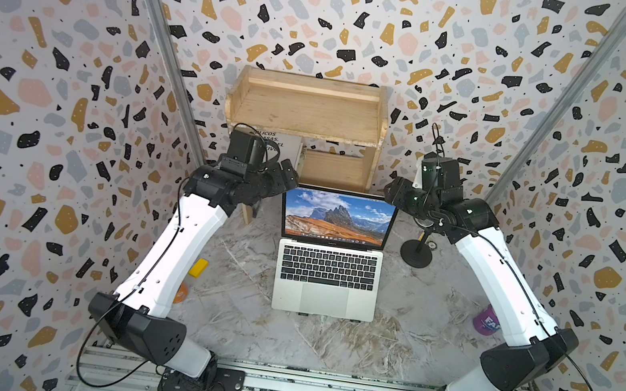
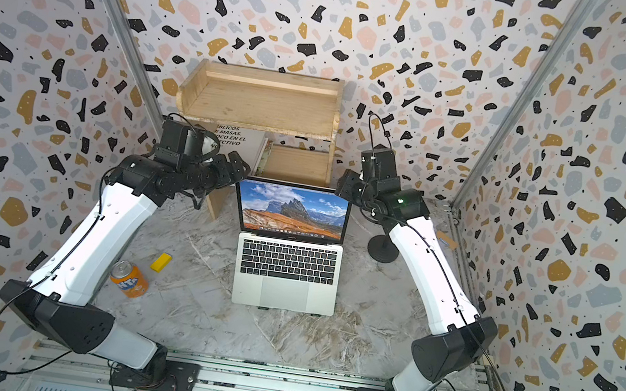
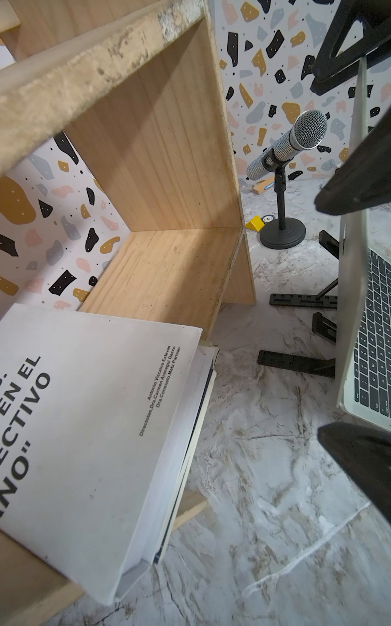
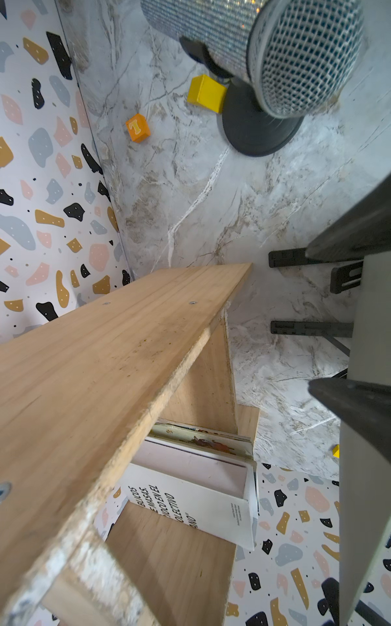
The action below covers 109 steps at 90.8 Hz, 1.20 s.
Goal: Close the laptop lid and set it aside
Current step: Close the lid of the laptop.
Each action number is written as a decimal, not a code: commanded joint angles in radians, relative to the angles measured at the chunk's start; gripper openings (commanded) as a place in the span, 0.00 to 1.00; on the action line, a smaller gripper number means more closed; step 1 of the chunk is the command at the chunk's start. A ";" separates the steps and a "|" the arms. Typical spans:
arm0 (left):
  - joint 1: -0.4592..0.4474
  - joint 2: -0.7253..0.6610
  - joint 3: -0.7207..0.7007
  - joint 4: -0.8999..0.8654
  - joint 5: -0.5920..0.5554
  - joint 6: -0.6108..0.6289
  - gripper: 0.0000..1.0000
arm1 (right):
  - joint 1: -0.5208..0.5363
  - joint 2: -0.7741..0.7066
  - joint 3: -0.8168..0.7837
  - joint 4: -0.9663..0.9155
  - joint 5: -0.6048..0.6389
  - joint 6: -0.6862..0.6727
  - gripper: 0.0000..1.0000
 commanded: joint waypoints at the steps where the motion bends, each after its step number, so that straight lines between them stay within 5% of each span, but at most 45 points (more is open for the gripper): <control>1: 0.003 0.009 -0.007 0.020 0.011 0.023 0.96 | 0.018 -0.019 -0.022 -0.103 -0.013 -0.017 0.60; 109: -0.034 -0.217 -0.347 0.113 0.087 0.001 0.87 | 0.056 -0.142 -0.181 -0.052 0.001 0.011 0.60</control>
